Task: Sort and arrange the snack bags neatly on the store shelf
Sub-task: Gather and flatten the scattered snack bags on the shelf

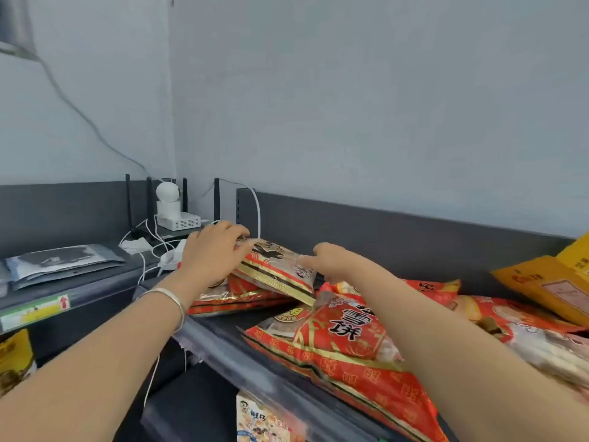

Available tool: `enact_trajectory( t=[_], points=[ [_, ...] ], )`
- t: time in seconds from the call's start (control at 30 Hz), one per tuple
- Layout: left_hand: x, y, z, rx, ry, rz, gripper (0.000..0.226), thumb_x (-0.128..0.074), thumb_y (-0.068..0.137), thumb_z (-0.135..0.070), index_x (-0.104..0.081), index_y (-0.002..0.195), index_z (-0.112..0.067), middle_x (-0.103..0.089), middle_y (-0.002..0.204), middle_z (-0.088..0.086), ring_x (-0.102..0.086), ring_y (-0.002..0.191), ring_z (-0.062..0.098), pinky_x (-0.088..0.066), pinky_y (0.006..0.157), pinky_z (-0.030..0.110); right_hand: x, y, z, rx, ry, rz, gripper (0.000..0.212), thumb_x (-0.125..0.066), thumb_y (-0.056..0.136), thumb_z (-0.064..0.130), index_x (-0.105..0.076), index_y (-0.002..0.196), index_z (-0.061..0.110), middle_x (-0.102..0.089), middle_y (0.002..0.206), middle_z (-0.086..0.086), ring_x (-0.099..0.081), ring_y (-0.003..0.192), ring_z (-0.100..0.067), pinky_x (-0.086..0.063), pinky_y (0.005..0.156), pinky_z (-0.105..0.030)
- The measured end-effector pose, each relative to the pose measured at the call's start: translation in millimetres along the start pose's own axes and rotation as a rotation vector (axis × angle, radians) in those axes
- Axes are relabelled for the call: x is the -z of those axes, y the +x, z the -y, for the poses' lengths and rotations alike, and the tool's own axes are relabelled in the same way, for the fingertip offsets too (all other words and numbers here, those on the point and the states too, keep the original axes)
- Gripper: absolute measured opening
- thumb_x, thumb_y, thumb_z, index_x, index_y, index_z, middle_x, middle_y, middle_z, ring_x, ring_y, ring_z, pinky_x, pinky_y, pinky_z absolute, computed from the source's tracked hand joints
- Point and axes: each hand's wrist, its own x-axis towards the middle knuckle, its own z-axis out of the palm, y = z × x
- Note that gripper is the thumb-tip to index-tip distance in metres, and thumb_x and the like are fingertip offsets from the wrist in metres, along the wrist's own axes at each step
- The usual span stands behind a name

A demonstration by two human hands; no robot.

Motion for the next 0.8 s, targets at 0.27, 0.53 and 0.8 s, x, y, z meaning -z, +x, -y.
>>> enact_trajectory(
  t=[0.27, 0.53, 0.8],
  points=[
    [-31.2, 56.8, 27.8, 0.218, -0.208, 0.615, 0.072, -0.039, 0.090, -0.062, -0.032, 0.145, -0.016, -0.034, 0.150, 0.009, -0.035, 0.135, 0.030, -0.032, 0.107, 0.040, -30.0, 60.2, -1.1, -0.282, 0.423, 0.037, 0.092, -0.066, 0.082, 0.055, -0.018, 0.151, 0.018, -0.036, 0.149, -0.015, -0.047, 0.126, -0.036, -0.046, 0.101, -0.048],
    [-53.9, 81.6, 51.8, 0.383, -0.931, 0.530, 0.077, -0.060, 0.077, -0.062, -0.035, 0.141, -0.027, -0.046, 0.139, -0.001, -0.044, 0.128, 0.028, -0.035, 0.107, 0.043, -20.2, 71.4, 7.4, 0.246, 0.662, -0.341, 0.107, -0.080, 0.071, 0.021, -0.012, 0.151, 0.039, -0.030, 0.152, 0.000, -0.042, 0.132, -0.018, -0.042, 0.107, -0.041],
    [-56.4, 93.1, 4.6, 0.443, -1.446, 0.320, 0.063, -0.080, 0.070, -0.037, -0.048, 0.120, -0.013, -0.066, 0.109, 0.012, -0.067, 0.091, 0.026, -0.056, 0.072, 0.040, 18.1, 47.7, -13.5, 0.097, 0.882, -0.347, 0.062, -0.073, 0.084, 0.021, -0.041, 0.138, 0.014, -0.067, 0.116, -0.004, -0.069, 0.099, -0.023, -0.055, 0.089, -0.046]
  ],
)
